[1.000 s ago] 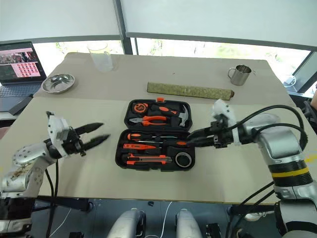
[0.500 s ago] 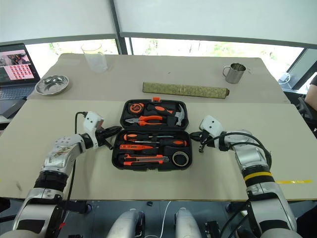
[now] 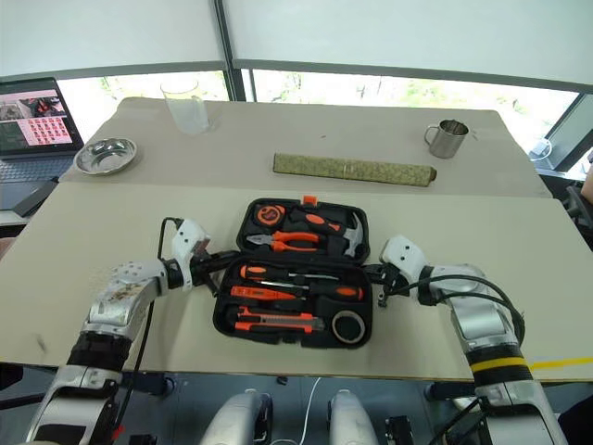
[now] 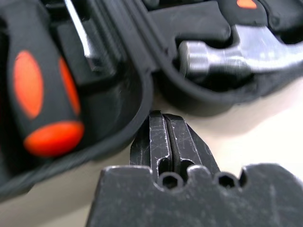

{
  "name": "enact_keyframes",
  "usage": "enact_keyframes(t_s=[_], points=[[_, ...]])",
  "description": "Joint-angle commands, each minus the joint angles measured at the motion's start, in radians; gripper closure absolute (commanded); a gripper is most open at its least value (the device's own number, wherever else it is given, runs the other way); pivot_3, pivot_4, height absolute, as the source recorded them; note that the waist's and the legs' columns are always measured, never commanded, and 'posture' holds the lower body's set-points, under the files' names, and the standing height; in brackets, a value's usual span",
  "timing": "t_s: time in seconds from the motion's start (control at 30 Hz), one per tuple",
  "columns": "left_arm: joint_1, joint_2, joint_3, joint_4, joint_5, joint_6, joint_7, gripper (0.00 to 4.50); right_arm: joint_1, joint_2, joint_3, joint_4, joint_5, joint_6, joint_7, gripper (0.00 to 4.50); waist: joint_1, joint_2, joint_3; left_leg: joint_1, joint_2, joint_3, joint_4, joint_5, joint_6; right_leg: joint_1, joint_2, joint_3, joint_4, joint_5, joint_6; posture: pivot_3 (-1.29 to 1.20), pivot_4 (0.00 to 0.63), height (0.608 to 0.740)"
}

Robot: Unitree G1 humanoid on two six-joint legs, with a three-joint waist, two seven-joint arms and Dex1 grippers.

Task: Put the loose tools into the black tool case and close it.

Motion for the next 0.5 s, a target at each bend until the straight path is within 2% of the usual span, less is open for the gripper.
enact_keyframes(t_s=[0.03,0.23,0.27,0.3,0.33,0.47,0.5], points=[[0.066,0.003,-0.021,-0.126,-0.040,0.048,-0.016,4.46,0.034,-0.006,-0.004,-0.080,0.016,0.041,-0.023,4.50,0.000,0.000,0.000,0.000,0.000,0.000,0.000,0.000,0.000,0.000,0.000,0.000,0.000,0.000,0.000,0.00,0.150,0.740],[0.092,0.036,0.067,-0.183,-0.123,0.129,-0.004,4.46,0.034,-0.073,-0.055,-0.061,0.031,0.134,-0.026,4.50,0.005,0.000,0.000,0.001,0.000,-0.001,0.002,0.000,0.000,0.002,0.000,0.000,0.000,0.000,0.000,0.00,0.150,0.740],[0.091,0.056,0.076,-0.191,-0.126,0.139,-0.007,3.95,0.036,-0.096,-0.058,-0.081,0.050,0.165,0.000,3.91,0.007,0.000,0.000,0.001,0.000,-0.001,0.002,0.000,0.000,0.002,0.000,0.000,0.000,0.000,0.000,0.00,0.150,0.740],[0.087,0.087,0.083,-0.194,-0.108,0.164,0.011,3.81,0.035,-0.119,-0.066,-0.104,0.069,0.194,0.018,3.74,0.007,0.000,0.000,0.001,0.000,-0.002,0.002,0.000,0.000,0.002,0.000,-0.001,0.000,0.000,0.000,0.00,0.150,0.740],[0.079,0.120,0.088,-0.196,-0.102,0.220,0.030,3.40,0.031,-0.138,-0.074,-0.124,0.088,0.228,0.026,3.37,0.006,0.000,0.000,0.001,0.000,-0.001,0.002,0.000,0.000,0.002,0.000,-0.001,0.000,0.000,0.000,0.00,0.150,0.740],[0.038,0.215,0.142,-0.218,-0.201,0.405,0.004,1.83,-0.033,-0.199,-0.114,-0.223,0.225,0.575,0.034,1.92,-0.004,0.000,0.000,0.001,0.000,-0.004,0.002,0.000,0.000,0.001,0.001,0.000,0.001,0.000,0.000,0.00,0.150,0.740],[0.021,0.232,0.150,-0.225,-0.229,0.467,0.000,1.59,-0.068,-0.205,-0.119,-0.240,0.260,0.689,0.018,1.66,-0.006,0.000,0.000,0.000,0.001,-0.005,0.002,0.000,0.000,0.001,0.001,0.000,0.001,0.000,0.000,0.00,0.150,0.740]])
